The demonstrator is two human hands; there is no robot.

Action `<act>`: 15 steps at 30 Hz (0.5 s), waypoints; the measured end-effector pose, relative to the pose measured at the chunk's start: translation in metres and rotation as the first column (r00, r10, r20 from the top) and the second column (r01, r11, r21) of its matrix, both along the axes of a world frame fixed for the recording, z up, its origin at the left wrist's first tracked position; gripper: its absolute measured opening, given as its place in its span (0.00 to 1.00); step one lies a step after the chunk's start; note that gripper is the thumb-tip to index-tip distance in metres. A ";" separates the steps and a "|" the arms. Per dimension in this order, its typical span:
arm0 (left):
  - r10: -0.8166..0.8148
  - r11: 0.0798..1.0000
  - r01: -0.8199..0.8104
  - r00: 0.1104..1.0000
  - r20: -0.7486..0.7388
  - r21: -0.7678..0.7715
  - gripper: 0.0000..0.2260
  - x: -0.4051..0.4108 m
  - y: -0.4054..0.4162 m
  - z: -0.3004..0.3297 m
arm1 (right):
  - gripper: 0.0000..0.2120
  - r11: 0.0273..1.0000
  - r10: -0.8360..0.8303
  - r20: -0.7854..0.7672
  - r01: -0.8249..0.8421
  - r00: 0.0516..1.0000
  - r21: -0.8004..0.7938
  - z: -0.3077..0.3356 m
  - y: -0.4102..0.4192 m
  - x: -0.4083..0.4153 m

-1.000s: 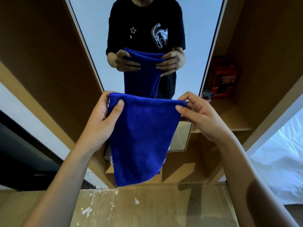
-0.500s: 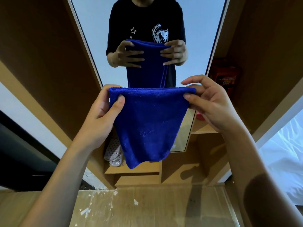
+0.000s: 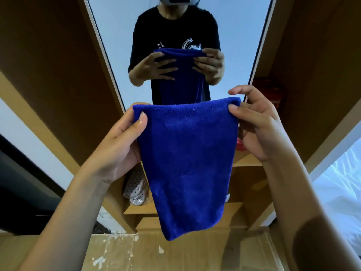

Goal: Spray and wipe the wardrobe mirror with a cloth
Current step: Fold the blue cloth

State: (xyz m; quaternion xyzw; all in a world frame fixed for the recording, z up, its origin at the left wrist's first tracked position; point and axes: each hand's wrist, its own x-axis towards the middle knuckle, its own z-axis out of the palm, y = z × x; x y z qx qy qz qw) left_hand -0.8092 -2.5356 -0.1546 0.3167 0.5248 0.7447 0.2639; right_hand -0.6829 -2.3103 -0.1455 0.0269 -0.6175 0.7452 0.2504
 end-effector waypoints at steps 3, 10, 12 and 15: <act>-0.094 0.994 0.084 0.987 0.134 0.076 0.11 -0.009 -0.008 -0.003 | 0.11 0.998 0.046 -0.035 -0.044 0.998 0.038 0.010 -0.006 0.005; -0.242 0.968 0.165 0.808 0.538 0.187 0.22 -0.025 -0.010 -0.042 | 0.09 0.988 0.138 0.009 -0.139 0.990 0.071 0.018 -0.026 0.000; -0.331 0.943 0.234 0.743 0.582 0.238 0.27 -0.023 -0.003 -0.058 | 0.08 0.986 0.143 0.030 -0.145 0.989 0.078 0.016 -0.030 -0.003; -0.331 0.944 0.250 0.702 0.631 0.217 0.31 -0.024 0.005 -0.080 | 0.08 0.988 0.137 0.053 -0.141 0.989 0.069 0.014 -0.035 -0.005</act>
